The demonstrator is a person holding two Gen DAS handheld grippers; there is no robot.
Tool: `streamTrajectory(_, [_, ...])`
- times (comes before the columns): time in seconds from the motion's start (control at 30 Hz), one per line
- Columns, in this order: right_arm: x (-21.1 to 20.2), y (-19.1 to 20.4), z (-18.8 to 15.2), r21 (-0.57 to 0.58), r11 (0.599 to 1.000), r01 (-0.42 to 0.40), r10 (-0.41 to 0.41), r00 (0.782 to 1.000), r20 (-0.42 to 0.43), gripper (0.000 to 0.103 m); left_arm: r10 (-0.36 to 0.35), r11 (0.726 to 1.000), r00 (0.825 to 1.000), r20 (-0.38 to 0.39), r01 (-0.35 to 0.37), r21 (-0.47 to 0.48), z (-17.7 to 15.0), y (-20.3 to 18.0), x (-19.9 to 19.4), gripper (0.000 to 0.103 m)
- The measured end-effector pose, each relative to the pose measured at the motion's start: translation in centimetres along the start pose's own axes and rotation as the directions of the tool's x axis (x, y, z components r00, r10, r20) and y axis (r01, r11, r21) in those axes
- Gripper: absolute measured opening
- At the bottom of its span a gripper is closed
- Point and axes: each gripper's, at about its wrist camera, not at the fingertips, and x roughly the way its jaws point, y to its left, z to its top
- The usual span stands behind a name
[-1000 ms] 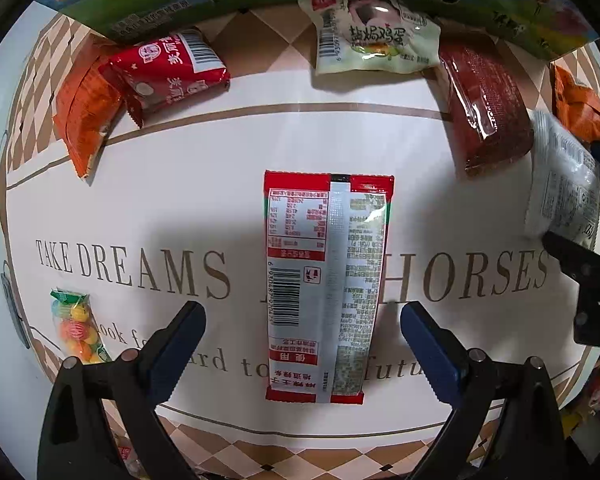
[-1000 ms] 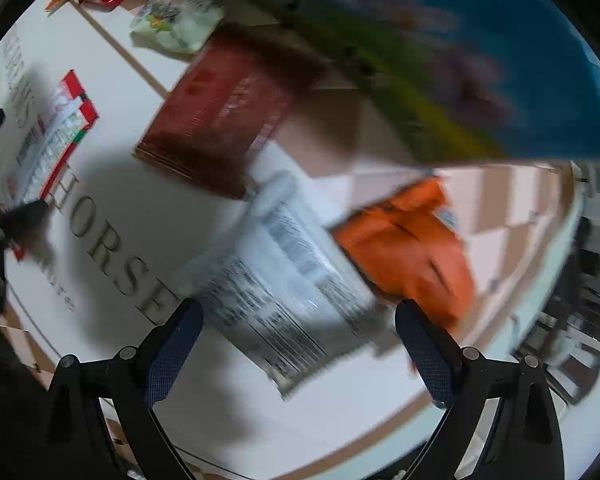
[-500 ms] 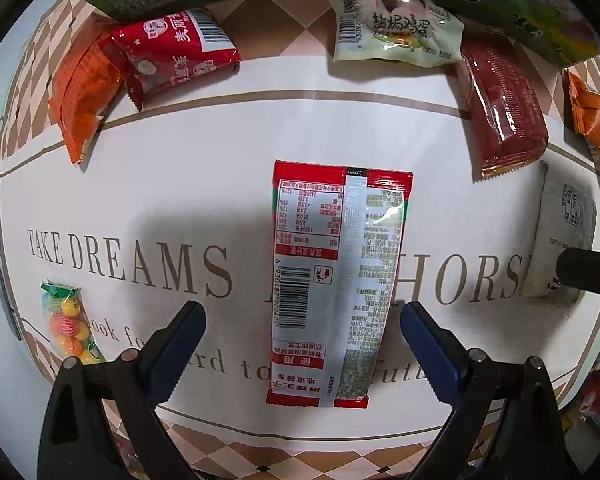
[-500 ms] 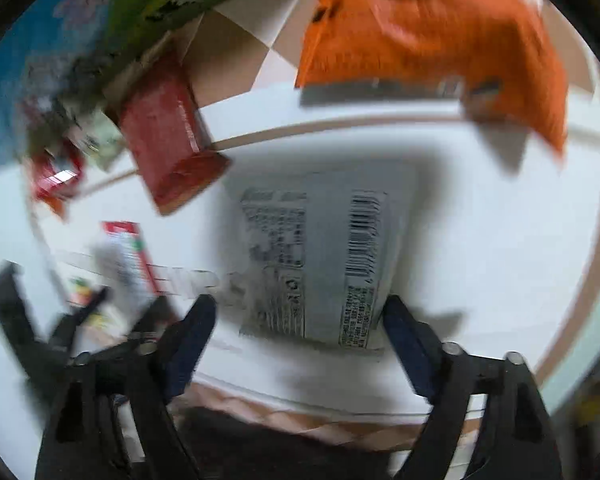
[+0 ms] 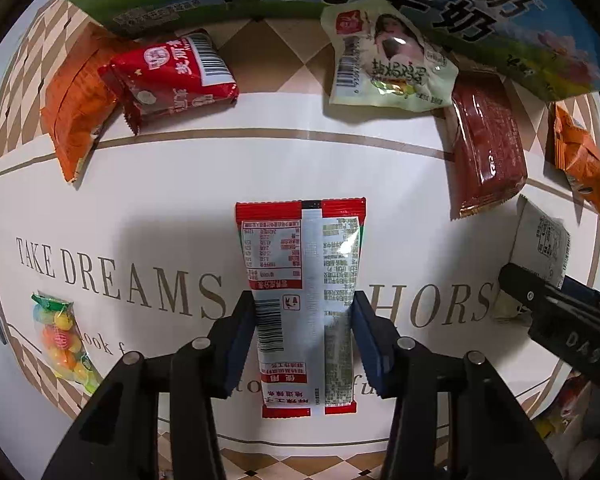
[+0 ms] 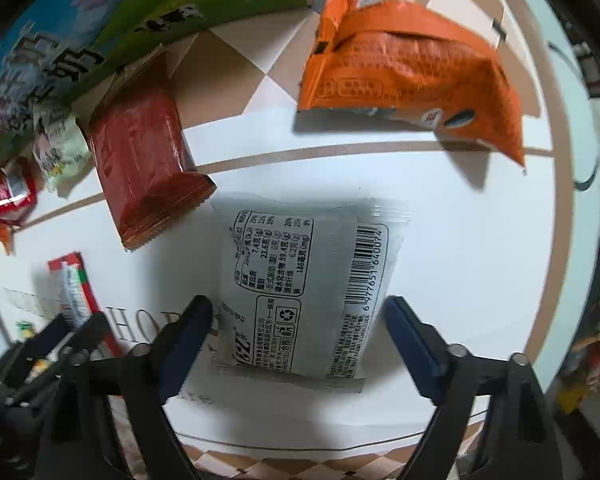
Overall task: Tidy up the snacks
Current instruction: 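Grasp the red-white stick pack with the left tool while the right tool grasps the white bread pack, then carry both packs over the box and release them inside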
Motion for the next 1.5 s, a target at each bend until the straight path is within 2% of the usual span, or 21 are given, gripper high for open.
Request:
streamTrajectory(0.03, [-0.3, 0.5, -0.3, -0.014, 1.0, 0.021, -0.021, 1.0, 0.021, 0.076, 0.006, 1.0, 1.0, 0.004, -0.006, 0.001, 0.0, 0.1, 0.0, 0.043])
streamTrajectory(0.2, [-0.5, 1.7, -1.4, -0.044, 0.999, 0.008, -0.006, 0.999, 0.044, 0.075, 0.002, 1.0, 1.0, 0.011, -0.002, -0.009, -1.0, 0.5, -0.1, 0.042])
streamTrajectory(0.37, [-0.1, 1.0, -3.6, -0.03, 0.997, -0.07, 0.071, 0.997, 0.038, 0.075, -0.018, 1.0, 0.999, 0.037, 0.019, -0.007, -1.8, 0.5, -1.7, 0.042])
streamTrajectory(0.53, [-1.8, 0.9, -4.9, -0.04, 0.99, -0.136, 0.138, 0.989, 0.056, 0.075, -0.06, 0.998, 0.996, 0.07, 0.06, 0.004, -2.4, 1.1, -4.3, 0.042])
streamTrajectory(0.7, [-5.4, 1.3, -5.9, -0.08, 0.975, -0.207, 0.214, 0.972, 0.096, 0.075, -0.118, 0.993, 0.981, 0.152, 0.115, 0.029, -2.3, 1.1, -9.7, 0.042])
streamTrajectory(0.87, [-11.1, 1.5, -4.9, -0.136, 0.953, -0.272, 0.291, 0.944, 0.156, 0.075, -0.163, 0.986, 0.953, 0.255, 0.147, 0.08, -0.5, 0.2, -17.1, 0.042])
streamTrajectory(0.93, [-13.8, 2.1, -3.9, -0.152, 0.942, -0.298, 0.324, 0.928, 0.185, 0.075, -0.176, 0.983, 0.942, 0.284, 0.153, 0.102, 0.8, -0.6, -19.8, 0.042])
streamTrajectory(1.03, [-17.6, 1.5, -0.8, -0.172, 0.927, -0.333, 0.366, 0.906, 0.215, 0.075, -0.169, 0.983, 0.932, 0.321, 0.135, 0.127, 4.0, -1.0, -22.6, 0.042])
streamTrajectory(1.17, [-22.2, 2.2, 3.5, -0.195, 0.929, -0.314, 0.359, 0.892, 0.276, 0.075, -0.12, 0.988, 0.926, 0.358, 0.078, 0.13, 9.4, -0.9, -24.9, 0.042])
streamTrajectory(1.33, [-24.8, 3.0, 10.4, -0.187, 0.948, -0.257, 0.306, 0.897, 0.318, 0.075, -0.066, 0.993, 0.939, 0.336, 0.03, 0.112, 16.1, -0.4, -25.2, 0.042])
streamTrajectory(1.5, [-23.7, 4.0, 17.3, -0.161, 0.963, -0.217, 0.256, 0.921, 0.294, 0.075, -0.006, 0.994, 0.96, 0.281, -0.024, 0.103, 21.3, 0.2, -23.5, 0.042])
